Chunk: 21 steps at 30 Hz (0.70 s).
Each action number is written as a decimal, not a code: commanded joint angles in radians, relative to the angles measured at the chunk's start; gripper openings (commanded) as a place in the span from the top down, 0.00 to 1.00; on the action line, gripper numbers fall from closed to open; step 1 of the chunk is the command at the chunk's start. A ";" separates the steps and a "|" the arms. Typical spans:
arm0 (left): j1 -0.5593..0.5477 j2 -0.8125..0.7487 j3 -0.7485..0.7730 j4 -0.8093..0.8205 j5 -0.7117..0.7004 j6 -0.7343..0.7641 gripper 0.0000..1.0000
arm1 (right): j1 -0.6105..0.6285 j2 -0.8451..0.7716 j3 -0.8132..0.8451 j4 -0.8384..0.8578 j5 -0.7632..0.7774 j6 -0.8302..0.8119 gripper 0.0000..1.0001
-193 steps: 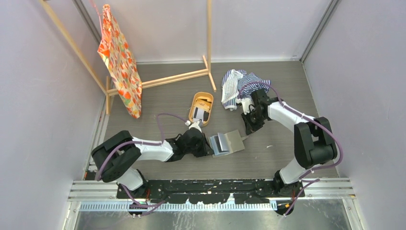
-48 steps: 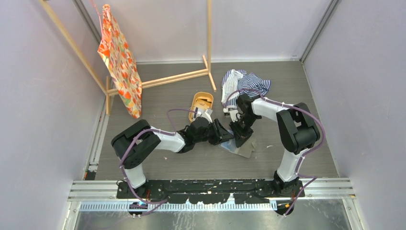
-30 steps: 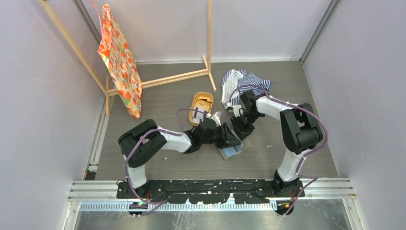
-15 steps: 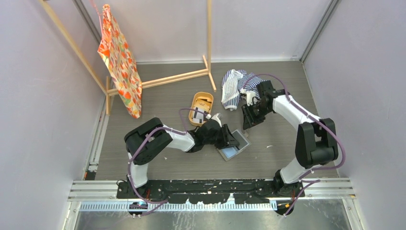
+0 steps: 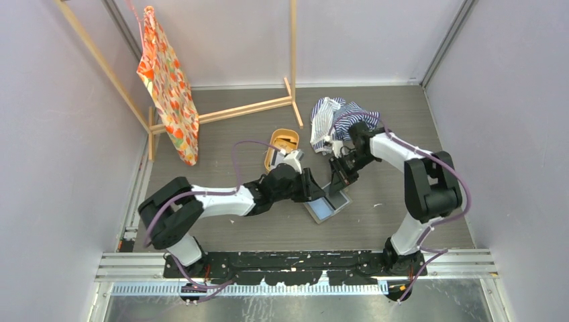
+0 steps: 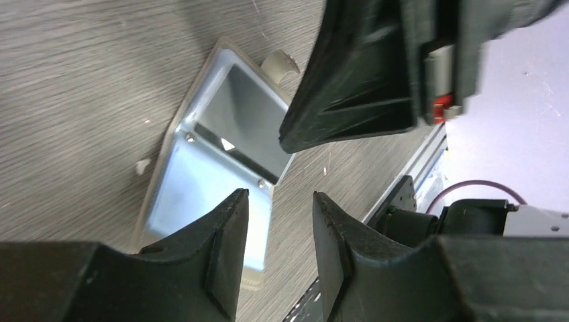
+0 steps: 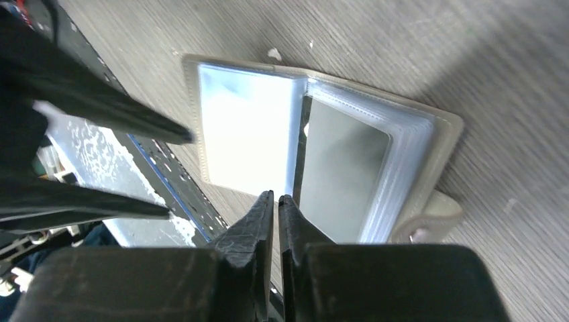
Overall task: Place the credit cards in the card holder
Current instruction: Move the storage box to the center of the board.
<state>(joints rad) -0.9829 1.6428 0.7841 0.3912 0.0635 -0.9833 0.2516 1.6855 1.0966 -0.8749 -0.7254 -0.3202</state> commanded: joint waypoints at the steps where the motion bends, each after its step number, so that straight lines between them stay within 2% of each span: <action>1: -0.002 -0.116 -0.081 -0.057 -0.098 0.097 0.58 | 0.074 0.054 0.040 -0.024 0.075 -0.008 0.88; 5: -0.002 -0.195 -0.139 -0.082 -0.132 0.101 0.58 | 0.122 0.059 0.037 -0.005 0.130 -0.006 0.88; 8: -0.001 -0.270 -0.181 -0.117 -0.175 0.108 0.58 | 0.158 0.060 0.030 -0.015 0.100 -0.026 0.88; 15: 0.027 -0.505 -0.241 -0.293 -0.279 0.163 0.56 | 0.253 0.143 0.055 0.003 0.164 0.008 0.89; 21: 0.069 -0.650 -0.325 -0.339 -0.280 0.143 0.45 | 0.288 0.194 0.095 0.048 0.195 0.063 0.88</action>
<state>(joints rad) -0.9436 1.0534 0.5068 0.1070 -0.1810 -0.8516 0.5259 1.8587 1.1324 -0.8589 -0.5587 -0.2947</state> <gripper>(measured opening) 0.520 0.116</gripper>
